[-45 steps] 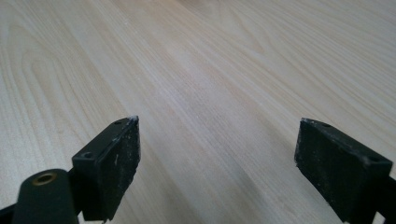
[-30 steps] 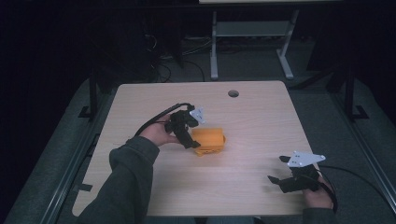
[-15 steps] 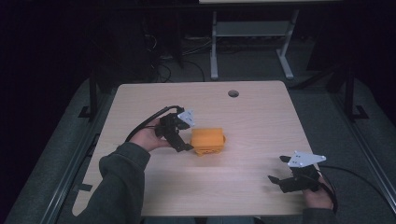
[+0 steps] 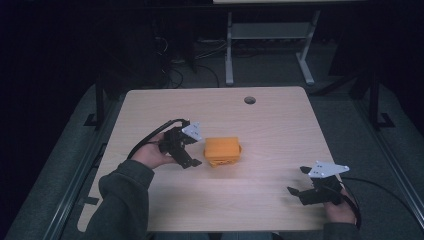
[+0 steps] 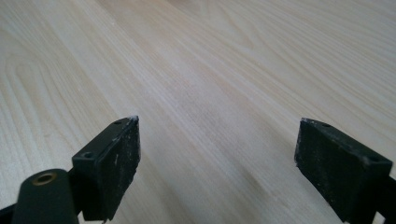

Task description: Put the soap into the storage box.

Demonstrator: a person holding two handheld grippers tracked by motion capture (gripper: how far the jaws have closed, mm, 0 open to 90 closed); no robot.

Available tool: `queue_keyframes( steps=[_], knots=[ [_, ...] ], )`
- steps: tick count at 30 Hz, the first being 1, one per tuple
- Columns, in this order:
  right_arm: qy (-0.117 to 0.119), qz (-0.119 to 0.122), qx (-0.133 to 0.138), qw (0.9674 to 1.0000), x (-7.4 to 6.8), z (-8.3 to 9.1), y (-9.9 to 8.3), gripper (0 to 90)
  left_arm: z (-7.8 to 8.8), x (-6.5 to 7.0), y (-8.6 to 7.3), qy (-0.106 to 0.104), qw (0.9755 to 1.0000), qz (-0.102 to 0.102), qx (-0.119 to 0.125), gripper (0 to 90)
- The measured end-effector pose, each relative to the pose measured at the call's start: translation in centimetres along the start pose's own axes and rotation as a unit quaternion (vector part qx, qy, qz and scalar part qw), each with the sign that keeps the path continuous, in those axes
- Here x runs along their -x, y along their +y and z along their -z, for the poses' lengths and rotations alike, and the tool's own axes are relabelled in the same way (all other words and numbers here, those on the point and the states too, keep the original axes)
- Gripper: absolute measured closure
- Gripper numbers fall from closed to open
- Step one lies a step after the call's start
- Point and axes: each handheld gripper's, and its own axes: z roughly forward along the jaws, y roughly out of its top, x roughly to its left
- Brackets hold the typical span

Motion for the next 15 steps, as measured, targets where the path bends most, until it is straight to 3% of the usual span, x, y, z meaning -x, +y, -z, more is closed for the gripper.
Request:
queue_keyframes(
  steps=[10, 15],
  knots=[
    [-0.003, -0.016, 0.007, 0.9998, 0.1, 0.2, -0.1, 13.7, 0.7, 0.7, -1.2, 0.006, 0.9999, 0.003, 0.013, 19.7],
    [-0.002, -0.019, 0.005, 0.9998, 0.1, 0.1, -0.1, 13.7, 0.7, 1.2, -1.7, 0.012, 0.9999, 0.002, 0.002, 19.6]
  ],
)
